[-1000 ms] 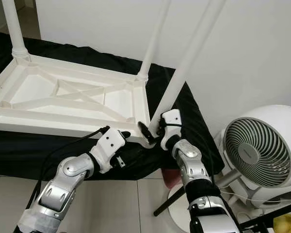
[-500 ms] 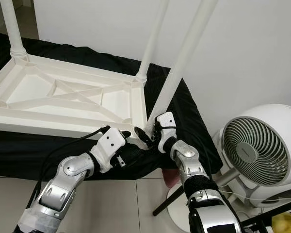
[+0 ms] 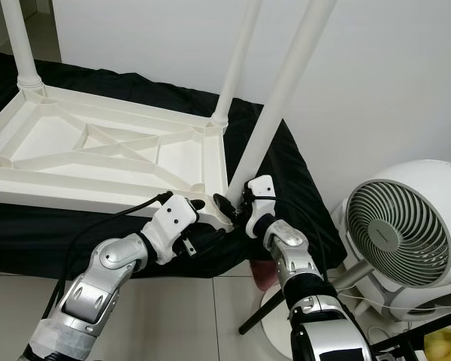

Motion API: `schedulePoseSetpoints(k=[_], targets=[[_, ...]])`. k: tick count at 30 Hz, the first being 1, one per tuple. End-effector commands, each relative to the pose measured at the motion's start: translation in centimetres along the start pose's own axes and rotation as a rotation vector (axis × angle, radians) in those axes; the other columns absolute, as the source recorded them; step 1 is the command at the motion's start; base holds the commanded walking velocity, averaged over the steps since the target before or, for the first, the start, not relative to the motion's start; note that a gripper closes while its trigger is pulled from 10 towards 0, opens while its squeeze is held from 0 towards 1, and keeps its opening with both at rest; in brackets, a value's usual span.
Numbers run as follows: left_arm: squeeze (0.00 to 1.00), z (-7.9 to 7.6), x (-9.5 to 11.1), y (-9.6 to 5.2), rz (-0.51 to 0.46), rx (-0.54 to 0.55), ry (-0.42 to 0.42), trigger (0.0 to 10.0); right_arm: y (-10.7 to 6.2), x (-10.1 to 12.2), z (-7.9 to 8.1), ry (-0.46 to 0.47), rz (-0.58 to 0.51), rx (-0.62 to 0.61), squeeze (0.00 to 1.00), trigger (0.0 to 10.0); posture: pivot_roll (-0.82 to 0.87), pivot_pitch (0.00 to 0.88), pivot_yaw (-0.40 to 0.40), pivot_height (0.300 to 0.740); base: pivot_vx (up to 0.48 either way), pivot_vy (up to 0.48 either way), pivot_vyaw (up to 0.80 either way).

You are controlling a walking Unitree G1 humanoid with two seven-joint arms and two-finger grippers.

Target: Building children table

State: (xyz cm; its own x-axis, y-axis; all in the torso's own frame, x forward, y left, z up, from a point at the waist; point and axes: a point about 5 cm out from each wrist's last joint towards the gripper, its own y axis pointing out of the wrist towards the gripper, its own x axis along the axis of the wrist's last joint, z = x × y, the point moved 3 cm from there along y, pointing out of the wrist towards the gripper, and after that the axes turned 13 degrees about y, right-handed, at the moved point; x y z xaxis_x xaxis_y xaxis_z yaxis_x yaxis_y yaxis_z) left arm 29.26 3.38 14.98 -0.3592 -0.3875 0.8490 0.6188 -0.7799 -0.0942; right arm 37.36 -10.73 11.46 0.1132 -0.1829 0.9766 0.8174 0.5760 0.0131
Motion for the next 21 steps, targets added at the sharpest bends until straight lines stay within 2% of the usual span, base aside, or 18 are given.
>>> schedulePoseSetpoints(k=[1, 4, 6, 7, 9, 12, 13, 14, 16, 21], targets=[[0.0, -0.5, 0.0, 0.2, 0.004, 0.015, -0.016, 10.0, -0.9, -1.4, -0.9, -0.042, 0.062, -0.094, 0.0, 10.0, 0.11, 0.02, -0.219, 0.74, 0.0, 0.0, 0.0], [0.0, -0.5, -0.1, 0.1, 0.011, 0.022, -0.023, 10.0, -0.9, -1.3, -0.9, -0.004, 0.026, -0.169, 0.0, 10.0, 0.11, 0.021, -0.222, 0.74, 0.0, 0.0, 0.0], [0.0, -0.5, -0.1, 0.1, 0.011, 0.022, -0.023, 10.0, -0.9, -1.3, -0.9, -0.004, 0.026, -0.169, 0.0, 10.0, 0.11, 0.021, -0.222, 0.74, 0.0, 0.0, 0.0], [0.0, -0.6, -0.2, 0.1, 0.013, 0.023, -0.025, 10.0, -1.0, -1.3, -0.8, 0.03, 0.002, -0.224, 0.0, 10.0, 0.11, 0.02, -0.223, 0.74, 0.0, 0.0, 0.0], [0.0, -0.6, -0.2, 0.1, 0.013, 0.023, -0.025, 10.0, -1.0, -1.3, -0.8, 0.03, 0.002, -0.224, 0.0, 10.0, 0.11, 0.02, -0.223, 0.74, 0.0, 0.0, 0.0], [0.0, -0.7, -0.2, 0.1, 0.013, 0.023, -0.028, 10.0, -1.7, -1.6, -0.5, 0.073, -0.061, -0.477, 0.0, 10.0, 0.11, 0.021, -0.227, 0.74, 0.0, 0.0, 0.0], [0.0, -0.7, -0.2, 0.1, 0.013, 0.023, -0.028, 10.0, -1.7, -1.6, -0.5, 0.073, -0.061, -0.477, 0.0, 10.0, 0.11, 0.021, -0.227, 0.74, 0.0, 0.0, 0.0], [0.0, -0.6, -0.2, 0.1, 0.013, 0.024, -0.029, 10.0, -2.0, -1.6, -0.4, 0.086, -0.084, -0.557, 0.0, 10.0, 0.11, 0.02, -0.228, 0.74, 0.0, 0.0, 0.0], [0.0, -0.7, -0.1, 0.1, 0.011, 0.024, -0.031, 10.0, -2.1, -1.7, 0.1, 0.116, -0.1, -0.6, 0.0, 10.0, 0.12, 0.019, -0.227, 0.74, 0.0, 0.0, 0.0], [0.0, -0.7, -0.1, 0.0, 0.011, 0.024, -0.034, 10.0, -2.2, -0.8, 0.1, 0.114, -0.131, -0.586, 0.0, 10.0, 0.11, 0.016, -0.223, 0.74, 0.0, 0.0, 0.0]])
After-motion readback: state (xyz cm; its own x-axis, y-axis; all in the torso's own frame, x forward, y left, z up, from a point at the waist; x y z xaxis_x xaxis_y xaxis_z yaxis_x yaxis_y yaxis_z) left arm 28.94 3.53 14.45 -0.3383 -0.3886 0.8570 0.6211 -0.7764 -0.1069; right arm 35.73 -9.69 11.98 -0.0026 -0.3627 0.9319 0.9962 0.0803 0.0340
